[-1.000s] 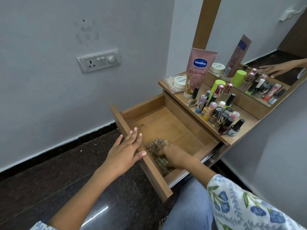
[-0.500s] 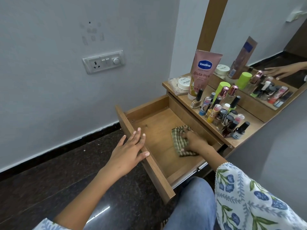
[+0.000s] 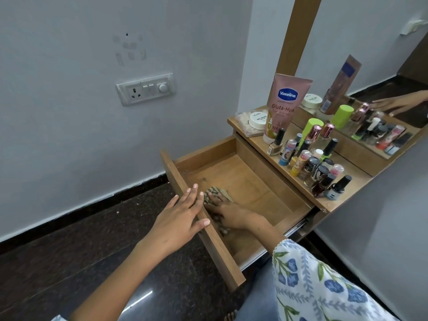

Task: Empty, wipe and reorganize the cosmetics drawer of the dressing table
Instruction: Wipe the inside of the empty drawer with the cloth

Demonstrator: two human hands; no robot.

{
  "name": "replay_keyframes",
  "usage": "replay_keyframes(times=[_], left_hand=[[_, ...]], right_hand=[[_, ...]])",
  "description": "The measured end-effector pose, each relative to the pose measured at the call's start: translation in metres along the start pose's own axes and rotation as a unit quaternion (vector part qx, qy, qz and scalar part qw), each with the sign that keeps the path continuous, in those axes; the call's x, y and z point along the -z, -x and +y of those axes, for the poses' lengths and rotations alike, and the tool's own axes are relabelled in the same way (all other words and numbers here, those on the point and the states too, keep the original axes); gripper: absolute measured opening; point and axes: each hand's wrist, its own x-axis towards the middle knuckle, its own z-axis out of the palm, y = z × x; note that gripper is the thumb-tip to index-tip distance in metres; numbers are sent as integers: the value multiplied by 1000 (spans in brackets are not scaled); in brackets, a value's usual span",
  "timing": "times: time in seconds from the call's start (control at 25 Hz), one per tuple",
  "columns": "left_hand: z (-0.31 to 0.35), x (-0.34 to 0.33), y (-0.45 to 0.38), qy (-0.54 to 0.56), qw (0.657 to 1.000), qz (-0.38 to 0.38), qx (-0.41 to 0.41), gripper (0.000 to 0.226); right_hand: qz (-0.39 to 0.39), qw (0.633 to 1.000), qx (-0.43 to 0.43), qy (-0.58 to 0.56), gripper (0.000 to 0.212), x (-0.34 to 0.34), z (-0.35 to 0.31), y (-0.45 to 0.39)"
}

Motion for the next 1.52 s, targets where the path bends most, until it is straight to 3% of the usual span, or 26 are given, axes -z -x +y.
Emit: replay_keyframes(times=[0.2,0.52,0.72,1.0,1.2,1.36,1.44,1.52], left_hand=[[0,-3,0,8,1000,11,1,69],[-1,-7,0,7,1000,20,2,70],[-2,-9,0,3,1000,23,0,70],[-3,-8,2,12,1000,22,3,71],[-3,-8,1,6,1000,19,3,72],[-3,-6,1,-7,1000,9,2,72],[-2,-5,1,-10,1000,7,4,72],[-2,-5,1,-12,1000,5,5,71]], right_hand=[[39,998,-10,39,75,20,-4,-51],[141,986,-59,65,53,24,26,-78],[150,974,-159,54,52,39,77,-71],[103,967,-222,65,55,45,71,-58],[53,955,-271,106,61,24,63,-3],[11,932,-329,152,42,10,38,35],[-6,922,-363,137,39,8,30,43],[-1,920,-380,94,49,1,26,45]])
